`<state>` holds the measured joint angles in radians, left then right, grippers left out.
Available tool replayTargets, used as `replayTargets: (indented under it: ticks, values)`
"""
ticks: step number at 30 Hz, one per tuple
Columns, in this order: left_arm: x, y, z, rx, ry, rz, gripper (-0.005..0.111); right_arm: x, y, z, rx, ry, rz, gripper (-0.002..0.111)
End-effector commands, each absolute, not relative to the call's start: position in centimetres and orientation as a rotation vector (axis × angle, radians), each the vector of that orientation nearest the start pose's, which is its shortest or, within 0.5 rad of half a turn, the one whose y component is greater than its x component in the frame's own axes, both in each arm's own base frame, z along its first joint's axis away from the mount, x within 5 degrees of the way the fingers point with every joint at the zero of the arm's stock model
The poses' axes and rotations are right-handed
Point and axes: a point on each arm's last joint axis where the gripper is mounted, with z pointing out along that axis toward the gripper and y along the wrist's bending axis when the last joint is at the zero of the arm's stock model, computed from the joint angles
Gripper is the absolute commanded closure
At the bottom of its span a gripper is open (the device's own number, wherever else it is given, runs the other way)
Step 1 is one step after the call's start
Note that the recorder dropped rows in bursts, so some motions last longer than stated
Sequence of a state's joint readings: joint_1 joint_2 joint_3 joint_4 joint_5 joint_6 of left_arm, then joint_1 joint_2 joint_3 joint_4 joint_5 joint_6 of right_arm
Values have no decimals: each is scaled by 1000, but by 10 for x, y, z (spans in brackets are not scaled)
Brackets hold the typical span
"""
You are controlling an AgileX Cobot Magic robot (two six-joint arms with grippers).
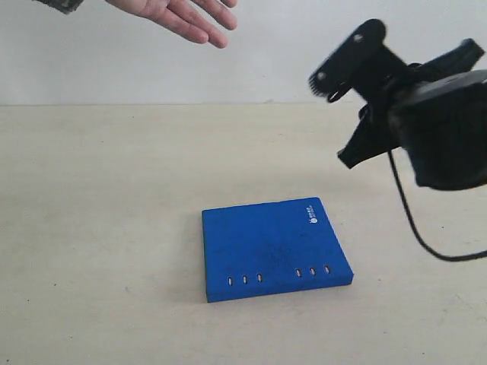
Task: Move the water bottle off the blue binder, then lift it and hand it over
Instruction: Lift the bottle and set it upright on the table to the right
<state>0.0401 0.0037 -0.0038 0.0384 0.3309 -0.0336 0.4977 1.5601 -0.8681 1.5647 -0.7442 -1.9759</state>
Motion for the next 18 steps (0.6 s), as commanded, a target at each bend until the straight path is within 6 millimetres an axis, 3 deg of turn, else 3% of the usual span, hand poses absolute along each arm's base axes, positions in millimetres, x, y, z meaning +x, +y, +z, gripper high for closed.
replayTargets:
  ticks: [1,4,8,11,18]
  values:
    - [54,3,185,-34,1801,47,101,309,61,257,-231,2042,-488,108]
    - [54,3,185,-34,1801,47,101,313,36,262,-22,2045,-303,108]
    - [54,3,185,-34,1801,47,101,319,19,261,-93,2050,-148,108]
    - [54,3,185,-34,1801,47,101,320,11,261,-139,2044,-167,108]
    - [54,3,185,-34,1801,47,101,321,-9,262,-60,2033,-245,108]
